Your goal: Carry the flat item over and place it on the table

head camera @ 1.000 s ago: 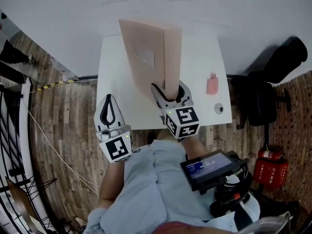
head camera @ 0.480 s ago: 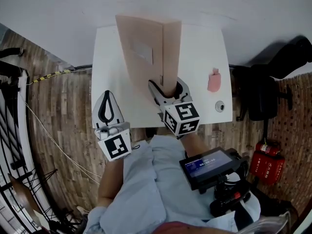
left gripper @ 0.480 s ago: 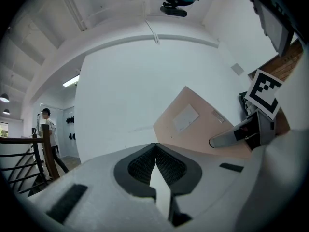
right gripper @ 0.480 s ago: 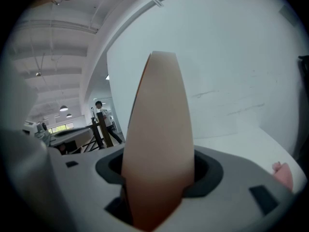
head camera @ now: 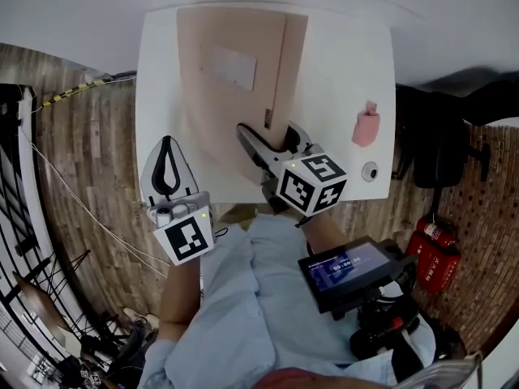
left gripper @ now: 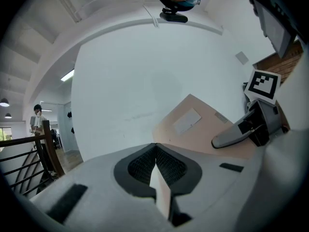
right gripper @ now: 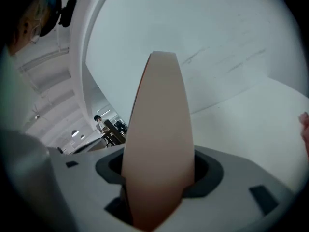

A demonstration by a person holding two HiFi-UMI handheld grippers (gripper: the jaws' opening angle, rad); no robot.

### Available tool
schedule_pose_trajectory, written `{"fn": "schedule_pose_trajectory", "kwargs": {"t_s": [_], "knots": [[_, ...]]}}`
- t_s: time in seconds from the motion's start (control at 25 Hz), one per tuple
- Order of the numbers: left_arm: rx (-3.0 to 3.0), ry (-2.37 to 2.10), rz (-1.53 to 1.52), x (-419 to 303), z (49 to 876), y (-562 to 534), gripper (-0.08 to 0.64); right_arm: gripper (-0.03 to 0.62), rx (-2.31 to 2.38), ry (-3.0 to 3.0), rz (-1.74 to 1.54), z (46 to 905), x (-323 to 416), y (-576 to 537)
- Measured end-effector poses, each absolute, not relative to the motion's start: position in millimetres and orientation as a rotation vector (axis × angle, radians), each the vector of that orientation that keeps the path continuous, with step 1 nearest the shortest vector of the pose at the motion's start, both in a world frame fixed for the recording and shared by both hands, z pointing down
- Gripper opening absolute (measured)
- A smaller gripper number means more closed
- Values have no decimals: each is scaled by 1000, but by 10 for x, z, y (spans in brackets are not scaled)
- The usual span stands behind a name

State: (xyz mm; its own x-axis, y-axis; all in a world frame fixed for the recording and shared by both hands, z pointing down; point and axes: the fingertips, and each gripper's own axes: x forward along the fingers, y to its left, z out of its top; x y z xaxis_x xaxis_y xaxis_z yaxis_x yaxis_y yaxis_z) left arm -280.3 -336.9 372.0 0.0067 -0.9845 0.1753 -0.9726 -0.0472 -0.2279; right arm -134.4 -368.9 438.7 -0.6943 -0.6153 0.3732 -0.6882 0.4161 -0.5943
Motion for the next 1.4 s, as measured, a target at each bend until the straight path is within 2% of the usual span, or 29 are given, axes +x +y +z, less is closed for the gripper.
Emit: {"fn": "schedule_pose_trajectory", "kwargs": {"t_s": [0.6,1.4], "knots": [[-2250,2144,-553,-2650,4143,-3885,9,297,1012,-2392,1671,5031,-1244,-4109],[-2274,2164,-625,-2736,4478,-4095,9,337,817,-2297,1885,5609,-1401,-4200]]}}
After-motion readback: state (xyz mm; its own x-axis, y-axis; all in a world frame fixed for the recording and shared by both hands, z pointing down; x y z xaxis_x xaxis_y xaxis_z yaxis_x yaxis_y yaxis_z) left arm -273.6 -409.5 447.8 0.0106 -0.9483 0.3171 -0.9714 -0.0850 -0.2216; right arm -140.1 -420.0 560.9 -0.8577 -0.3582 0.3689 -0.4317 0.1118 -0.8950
